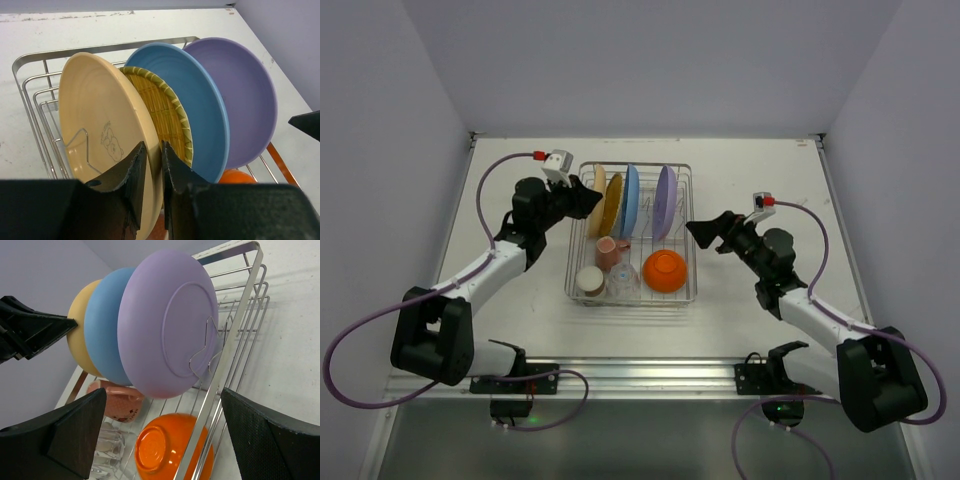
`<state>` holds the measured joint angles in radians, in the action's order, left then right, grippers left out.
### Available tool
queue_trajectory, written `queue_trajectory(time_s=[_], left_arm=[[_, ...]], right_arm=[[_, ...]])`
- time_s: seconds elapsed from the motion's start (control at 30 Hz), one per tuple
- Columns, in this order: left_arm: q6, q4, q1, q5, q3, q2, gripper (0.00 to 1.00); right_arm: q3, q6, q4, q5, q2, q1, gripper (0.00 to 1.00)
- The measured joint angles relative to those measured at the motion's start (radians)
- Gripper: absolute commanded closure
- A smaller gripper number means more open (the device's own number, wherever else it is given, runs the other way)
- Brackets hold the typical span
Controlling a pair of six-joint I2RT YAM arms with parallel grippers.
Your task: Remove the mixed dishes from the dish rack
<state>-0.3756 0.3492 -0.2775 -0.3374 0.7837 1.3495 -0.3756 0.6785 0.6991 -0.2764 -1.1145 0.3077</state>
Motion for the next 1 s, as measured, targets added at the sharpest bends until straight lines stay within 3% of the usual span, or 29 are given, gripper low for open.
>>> queue_trajectory(time_s=[0.2, 1.0], left_arm=[[-0.013, -0.005, -0.005, -0.011, 0.0, 0.0, 1.0], [-0.027, -0.097, -0.005, 0.007, 0.031, -0.071, 1.0]], right_arm=[[-0.003, -0.003, -0.008, -0.003, -0.008, 0.0, 0.01], [-0.017, -0.009, -0.033, -0.008, -0.024, 0.0, 0.01]])
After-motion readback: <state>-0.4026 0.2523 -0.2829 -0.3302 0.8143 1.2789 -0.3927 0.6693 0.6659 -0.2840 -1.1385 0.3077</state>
